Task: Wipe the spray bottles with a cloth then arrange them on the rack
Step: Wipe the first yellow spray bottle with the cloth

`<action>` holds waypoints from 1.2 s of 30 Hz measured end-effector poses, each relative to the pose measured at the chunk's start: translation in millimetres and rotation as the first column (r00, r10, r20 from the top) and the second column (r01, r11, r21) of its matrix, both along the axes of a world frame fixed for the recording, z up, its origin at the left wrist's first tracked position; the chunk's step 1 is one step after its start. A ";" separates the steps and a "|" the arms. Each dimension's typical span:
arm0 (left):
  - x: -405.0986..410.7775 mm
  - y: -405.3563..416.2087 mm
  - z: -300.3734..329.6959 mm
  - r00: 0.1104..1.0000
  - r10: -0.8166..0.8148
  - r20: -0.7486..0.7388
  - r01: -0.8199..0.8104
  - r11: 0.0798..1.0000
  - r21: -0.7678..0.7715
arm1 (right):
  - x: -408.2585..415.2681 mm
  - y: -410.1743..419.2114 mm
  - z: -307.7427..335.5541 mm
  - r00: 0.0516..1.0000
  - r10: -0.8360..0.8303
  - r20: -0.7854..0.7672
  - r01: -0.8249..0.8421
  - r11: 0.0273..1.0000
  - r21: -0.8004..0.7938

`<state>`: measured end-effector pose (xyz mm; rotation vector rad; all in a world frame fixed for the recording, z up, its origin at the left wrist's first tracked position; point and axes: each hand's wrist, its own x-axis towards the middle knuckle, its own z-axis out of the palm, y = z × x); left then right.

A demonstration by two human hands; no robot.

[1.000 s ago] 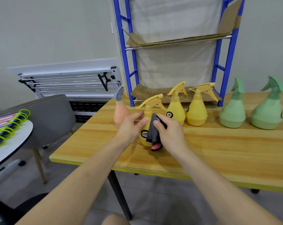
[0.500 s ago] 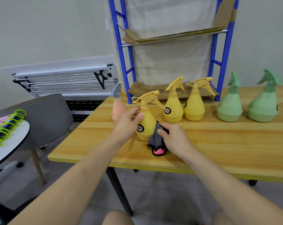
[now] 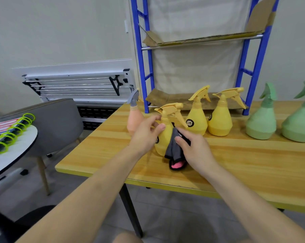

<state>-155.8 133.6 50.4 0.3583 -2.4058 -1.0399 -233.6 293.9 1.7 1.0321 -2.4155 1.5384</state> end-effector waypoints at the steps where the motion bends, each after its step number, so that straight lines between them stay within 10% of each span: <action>1: 0.1 0.9 0.8 1.000 0.005 0.005 -0.005 1.000 -0.004 | -1.0 2.2 -0.6 1.000 -0.005 -0.012 0.005 0.999 0.036; 16: 3.1 7.9 -5.7 0.997 -0.029 -0.068 0.041 0.983 0.179 | -13.9 0.9 16.7 0.980 0.196 0.043 -0.184 0.964 -0.193; 36: 11.0 7.7 -18.0 0.994 -0.002 -0.106 0.021 0.985 0.169 | -5.3 20.0 -9.2 0.997 0.068 -0.030 -0.060 0.977 0.202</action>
